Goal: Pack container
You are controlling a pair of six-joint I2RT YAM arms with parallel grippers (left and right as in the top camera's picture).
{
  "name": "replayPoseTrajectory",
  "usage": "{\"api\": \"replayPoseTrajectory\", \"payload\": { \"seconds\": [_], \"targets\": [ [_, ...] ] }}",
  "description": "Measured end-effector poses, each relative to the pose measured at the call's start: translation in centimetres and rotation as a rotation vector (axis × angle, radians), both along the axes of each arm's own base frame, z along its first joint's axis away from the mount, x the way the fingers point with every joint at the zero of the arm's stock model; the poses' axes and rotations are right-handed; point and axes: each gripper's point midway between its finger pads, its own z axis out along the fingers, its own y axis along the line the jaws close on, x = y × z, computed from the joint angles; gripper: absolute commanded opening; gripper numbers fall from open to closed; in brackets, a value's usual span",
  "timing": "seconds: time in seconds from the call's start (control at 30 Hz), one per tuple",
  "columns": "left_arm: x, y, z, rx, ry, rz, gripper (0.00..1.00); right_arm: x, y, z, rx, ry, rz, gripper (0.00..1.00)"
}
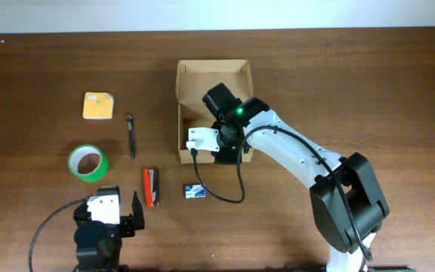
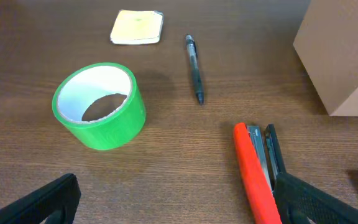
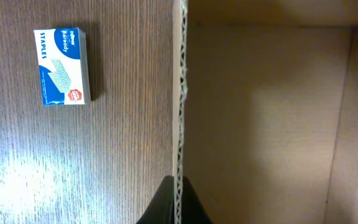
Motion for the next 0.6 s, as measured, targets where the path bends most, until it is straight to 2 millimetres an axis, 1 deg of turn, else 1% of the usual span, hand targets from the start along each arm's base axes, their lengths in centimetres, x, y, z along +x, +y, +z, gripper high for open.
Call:
{"api": "replayPoseTrajectory", "payload": {
  "seconds": [0.13,0.17,0.2,0.23,0.27,0.3,0.33,0.43,0.5,0.6],
  "targets": [
    [0.00,0.00,-0.01,0.000,0.000,0.000,1.00,0.00,-0.01,0.00,0.000,-0.001,0.003,0.05],
    [0.00,0.00,-0.01,0.000,0.000,0.000,1.00,0.00,0.00,0.00,0.000,-0.001,0.003,0.11],
    [0.00,0.00,0.00,0.000,0.000,0.000,1.00,-0.01,0.00,0.00,0.000,0.001,0.000,0.24],
    [0.00,0.00,-0.01,0.000,0.000,0.000,1.00,0.03,0.01,0.00,0.000,-0.003,0.006,0.40],
    [0.00,0.00,-0.01,0.000,0.000,0.000,1.00,0.05,0.02,0.01,0.001,-0.003,0.001,0.53],
    [0.00,0.00,-0.01,0.000,0.000,0.000,1.00,0.06,0.04,0.01,0.001,-0.004,0.004,0.63],
    [0.00,0.00,-0.01,0.000,0.000,0.000,1.00,0.06,0.03,0.01,0.001,-0.004,0.005,0.69],
    [0.00,0.00,0.00,0.000,0.000,0.000,0.99,0.07,0.04,0.01,0.001,-0.004,0.003,0.79],
    [0.00,0.00,0.00,0.000,0.000,0.000,1.00,0.07,0.04,0.01,0.001,-0.005,0.006,0.82],
    [0.00,0.00,0.00,0.000,0.000,0.000,1.00,0.07,0.04,0.02,0.001,-0.005,0.007,0.83]
  ]
}}
